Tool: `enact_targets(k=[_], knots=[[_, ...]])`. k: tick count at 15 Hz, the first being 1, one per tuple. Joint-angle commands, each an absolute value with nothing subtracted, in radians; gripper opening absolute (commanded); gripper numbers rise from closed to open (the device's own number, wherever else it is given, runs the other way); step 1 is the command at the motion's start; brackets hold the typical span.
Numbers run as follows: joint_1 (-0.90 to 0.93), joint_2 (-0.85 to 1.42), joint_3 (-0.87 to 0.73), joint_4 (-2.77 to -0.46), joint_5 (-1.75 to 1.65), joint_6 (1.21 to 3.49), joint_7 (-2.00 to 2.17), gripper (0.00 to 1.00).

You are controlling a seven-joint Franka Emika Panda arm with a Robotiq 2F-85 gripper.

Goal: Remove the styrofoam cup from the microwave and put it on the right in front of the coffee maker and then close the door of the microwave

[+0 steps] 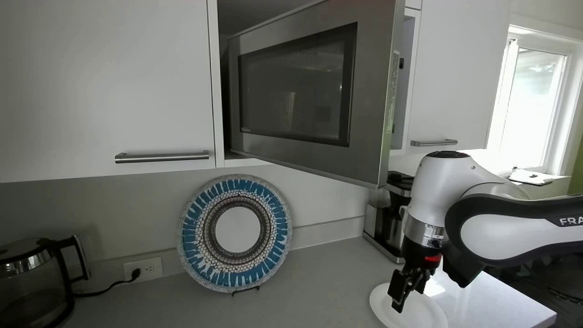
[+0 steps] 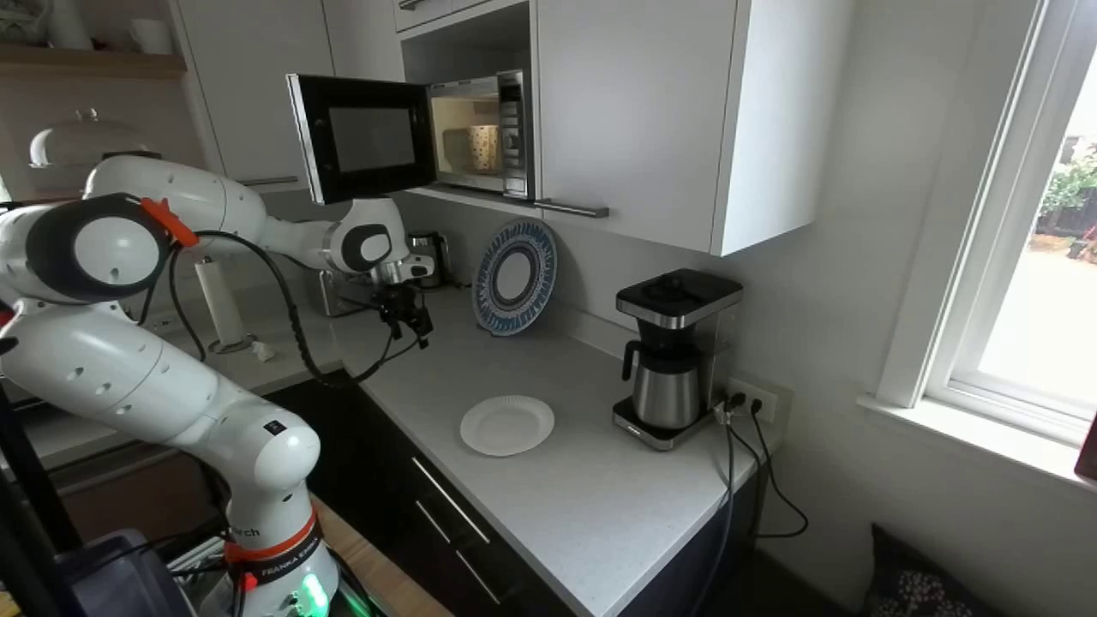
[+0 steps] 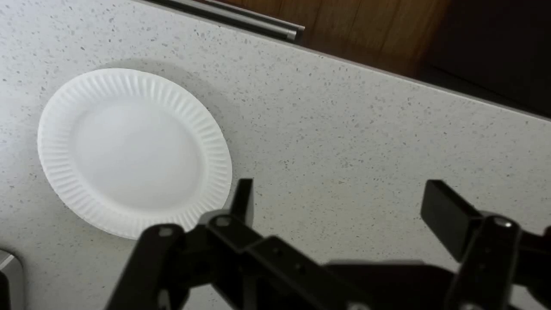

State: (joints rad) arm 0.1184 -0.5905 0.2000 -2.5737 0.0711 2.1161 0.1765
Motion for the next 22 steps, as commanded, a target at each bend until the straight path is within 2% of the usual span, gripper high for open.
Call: enact_targets(k=[1,5,11,14,15,22], knots=[[0.126,-0.589,0.193,-2.572,0.066,2.114,0.180,1.00],[0.117,-0.594,0.198,-2.570,0.047,2.119,0.184,1.00],[0.050,-0.596,0.268,-2.406,-0.255,2.087,0.208,1.00],[0.053,-0.551,0.297,-2.316,-0.282,2.128,0.266,1.00],[0.069,-0.591,0.265,-2.366,-0.257,2.115,0.236,1.00],[0.070,-0.558,0.282,-2.320,-0.268,2.115,0.253,1.00]])
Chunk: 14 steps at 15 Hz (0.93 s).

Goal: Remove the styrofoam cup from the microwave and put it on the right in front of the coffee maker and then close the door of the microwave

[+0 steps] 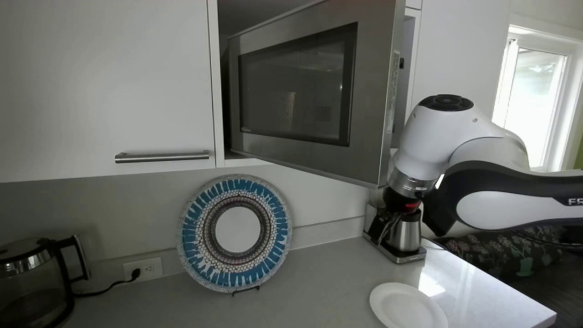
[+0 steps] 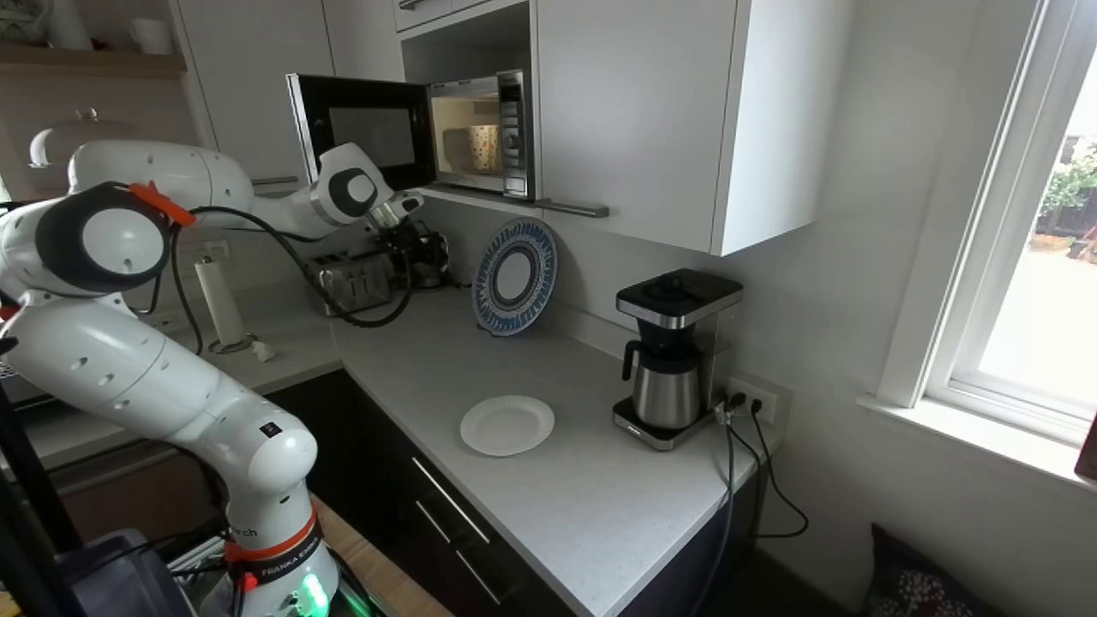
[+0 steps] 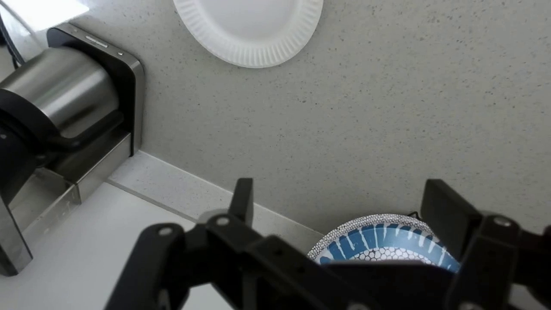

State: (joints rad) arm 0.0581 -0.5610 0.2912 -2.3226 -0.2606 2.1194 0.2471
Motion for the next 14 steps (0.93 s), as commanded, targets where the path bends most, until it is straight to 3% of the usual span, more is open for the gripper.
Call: enact_targets(k=[1,9,14], knots=[[0.071,-0.573,0.280,-2.317,-0.266,2.113,0.255,1.00],[0.026,-0.712,0.283,-2.219,-0.135,2.104,0.530,1.00],[-0.061,-0.752,0.292,-2.189,-0.187,2.325,0.606,1.00]])
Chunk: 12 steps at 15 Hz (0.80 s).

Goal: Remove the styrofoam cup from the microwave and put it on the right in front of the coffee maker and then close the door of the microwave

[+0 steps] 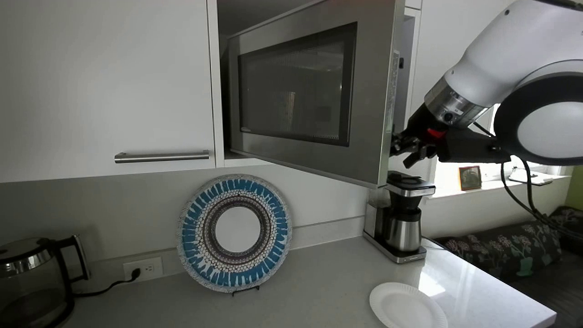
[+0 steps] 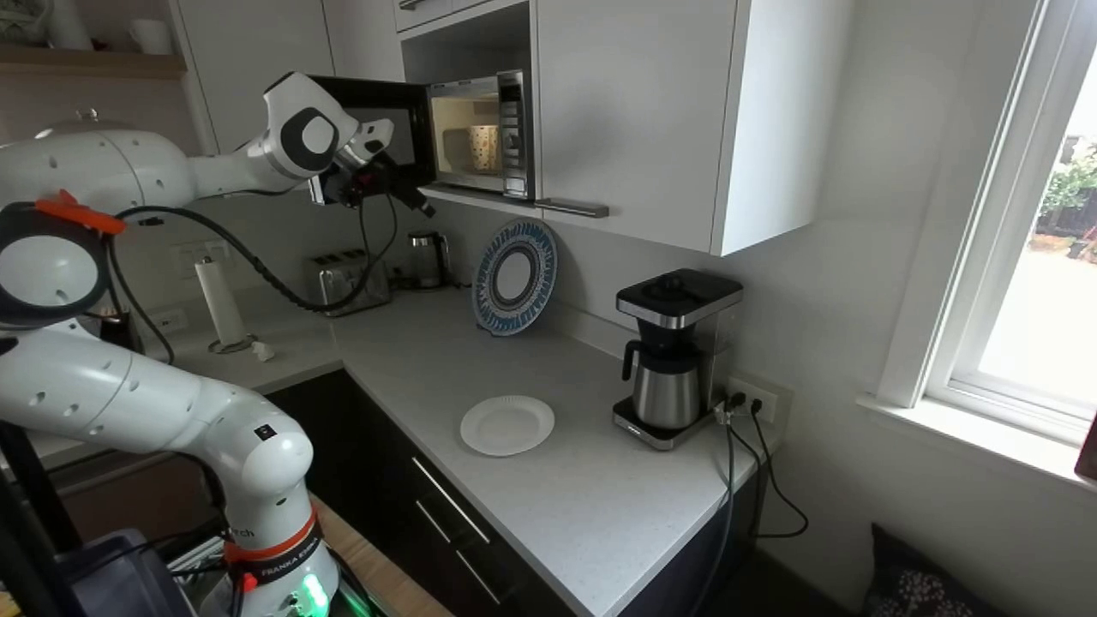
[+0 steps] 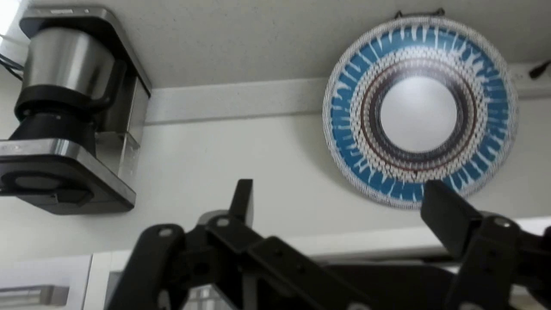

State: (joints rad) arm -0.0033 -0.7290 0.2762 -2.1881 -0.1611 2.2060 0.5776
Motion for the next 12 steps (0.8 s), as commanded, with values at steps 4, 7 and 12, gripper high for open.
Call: enact_targets(k=[4,7,12], knots=[[-0.080,-0.749,0.292,-2.181,-0.168,2.368,0.571,1.00],[-0.086,-0.751,0.296,-2.181,-0.170,2.371,0.572,1.00],[-0.086,-0.751,0.297,-2.181,-0.170,2.371,0.573,1.00]])
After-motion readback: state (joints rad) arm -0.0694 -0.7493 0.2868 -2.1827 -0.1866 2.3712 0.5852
